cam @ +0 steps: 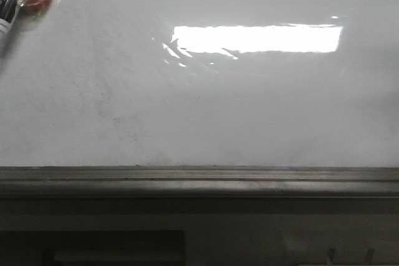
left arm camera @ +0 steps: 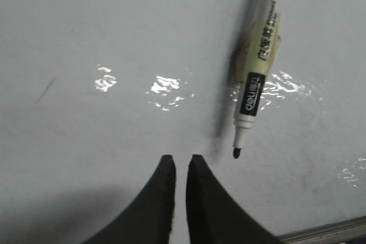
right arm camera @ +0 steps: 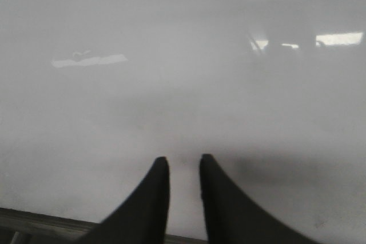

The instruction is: Write number 6 on whiteboard

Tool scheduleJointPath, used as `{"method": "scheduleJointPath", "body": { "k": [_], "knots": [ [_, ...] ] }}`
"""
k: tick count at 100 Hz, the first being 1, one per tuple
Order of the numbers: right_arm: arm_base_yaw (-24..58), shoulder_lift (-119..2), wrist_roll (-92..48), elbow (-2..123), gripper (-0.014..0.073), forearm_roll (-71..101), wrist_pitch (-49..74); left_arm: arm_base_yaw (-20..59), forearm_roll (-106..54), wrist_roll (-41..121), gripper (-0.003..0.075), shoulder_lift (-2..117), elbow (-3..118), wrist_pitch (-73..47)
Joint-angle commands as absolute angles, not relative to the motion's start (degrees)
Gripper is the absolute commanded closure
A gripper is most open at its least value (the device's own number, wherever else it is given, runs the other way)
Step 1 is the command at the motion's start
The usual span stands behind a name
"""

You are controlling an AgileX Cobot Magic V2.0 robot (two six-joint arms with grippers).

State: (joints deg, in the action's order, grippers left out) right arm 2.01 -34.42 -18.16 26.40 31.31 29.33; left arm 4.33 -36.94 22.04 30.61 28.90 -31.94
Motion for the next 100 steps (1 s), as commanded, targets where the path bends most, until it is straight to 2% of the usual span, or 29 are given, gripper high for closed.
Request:
{"method": "scheduleJointPath", "body": {
  "k": [1, 8, 15, 20, 38, 78, 100],
  "knots": [
    [1.9, -35.5, -19.2, 29.0, 0.0242, 31.9, 27.2, 4.8, -45.4, 28.2, 0.0545, 32.9, 31.7, -29.1],
    [1.9, -35.5, -19.2, 29.0, 0.0133, 31.9, 26.9, 4.8, -50.9, 32.8, 0.0409, 34.4, 31.7, -29.1],
    [1.9, -35.5, -19.2, 29.0, 0.0127, 31.9, 26.9, 4.8, -56.4, 39.3, 0.0294, 36.1, 31.7, -29.6],
    [1.9, -35.5, -19.2, 29.0, 0.0126, 31.9, 26.9, 4.8, -59.2, 42.8, 0.0260, 37.2, 31.7, -29.7],
    [1.9, -35.5, -19.2, 29.0, 0.0127, 32.0, 26.7, 4.8, -67.6, 53.5, 0.0262, 42.4, 32.9, -31.3],
    [1.9, -35.5, -19.2, 29.0, 0.0126, 32.8, 26.5, 4.8, -67.3, 56.2, 0.0264, 56.0, 40.2, -37.2],
    [1.9, -35.5, -19.2, 29.0, 0.0126, 32.8, 26.1, 4.8, -67.1, 57.8, 0.0362, 58.7, 40.3, -37.0]
  ]
}}
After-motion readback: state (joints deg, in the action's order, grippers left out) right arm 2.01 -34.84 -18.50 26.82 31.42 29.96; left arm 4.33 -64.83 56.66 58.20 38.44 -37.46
